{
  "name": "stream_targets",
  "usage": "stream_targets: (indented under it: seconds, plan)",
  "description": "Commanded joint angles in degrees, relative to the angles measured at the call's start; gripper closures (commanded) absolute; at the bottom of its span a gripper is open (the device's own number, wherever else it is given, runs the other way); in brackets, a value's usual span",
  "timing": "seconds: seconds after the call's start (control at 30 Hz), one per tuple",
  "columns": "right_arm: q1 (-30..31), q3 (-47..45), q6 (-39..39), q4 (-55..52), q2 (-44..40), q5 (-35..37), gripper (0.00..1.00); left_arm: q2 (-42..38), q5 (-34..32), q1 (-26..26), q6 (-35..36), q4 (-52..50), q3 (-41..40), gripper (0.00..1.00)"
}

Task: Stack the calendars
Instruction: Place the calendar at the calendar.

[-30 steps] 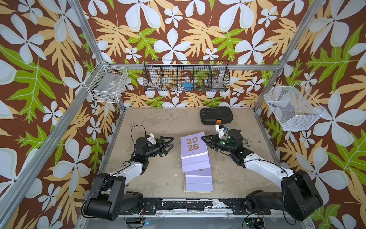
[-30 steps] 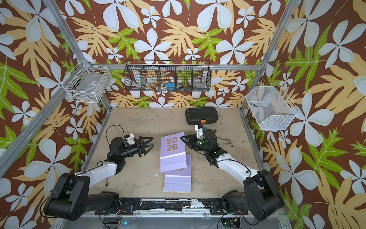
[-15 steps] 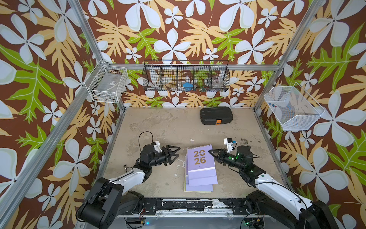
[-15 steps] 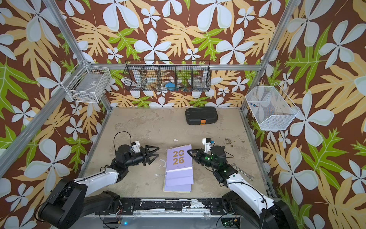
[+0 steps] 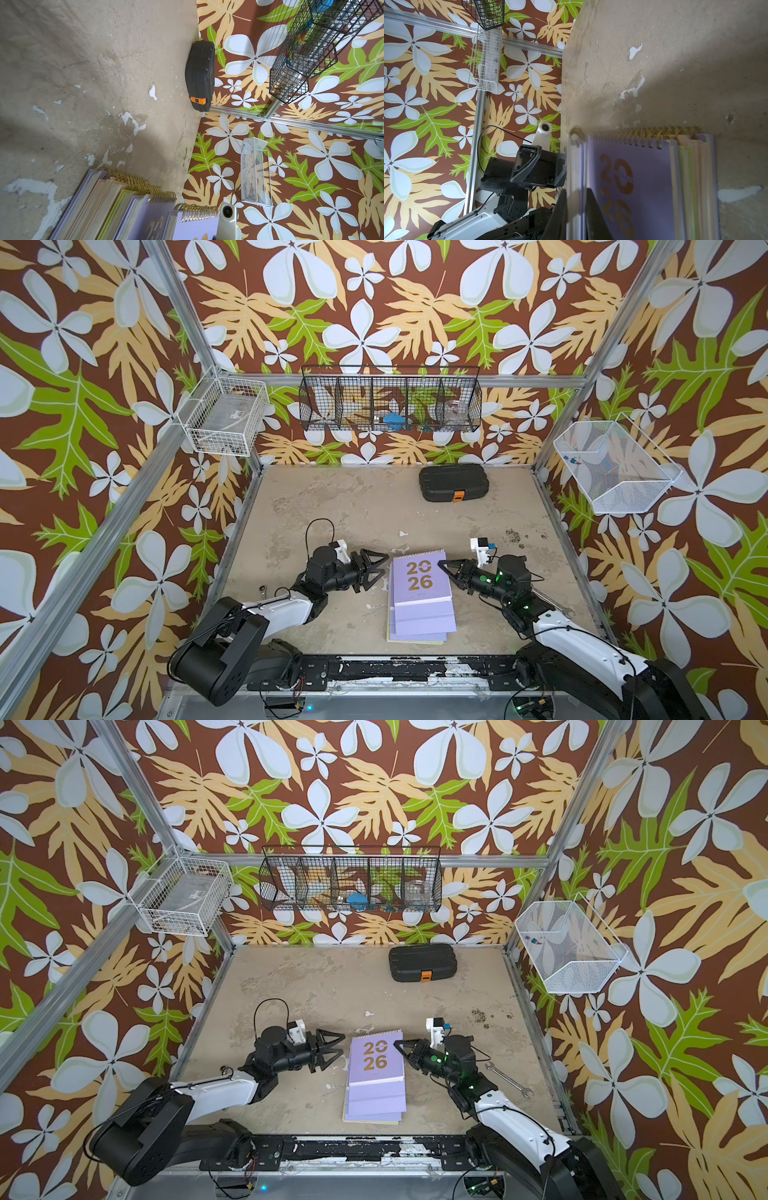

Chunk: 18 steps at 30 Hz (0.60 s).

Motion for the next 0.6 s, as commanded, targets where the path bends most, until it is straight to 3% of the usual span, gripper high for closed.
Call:
stream_targets:
  seconds: [0.0,0.57]
  plan:
    - [0.8,-0.26,1.83,6.42,0.65,0.15,0.87,1.05,-0.39,-0.5,-0.34,3.29,0.56,0.36]
    - [1.52,-2.45,2.53,10.48,3.39,2.35,0.87,2.48,-1.07,-0.97,-0.09,3.77,-0.38,0.36]
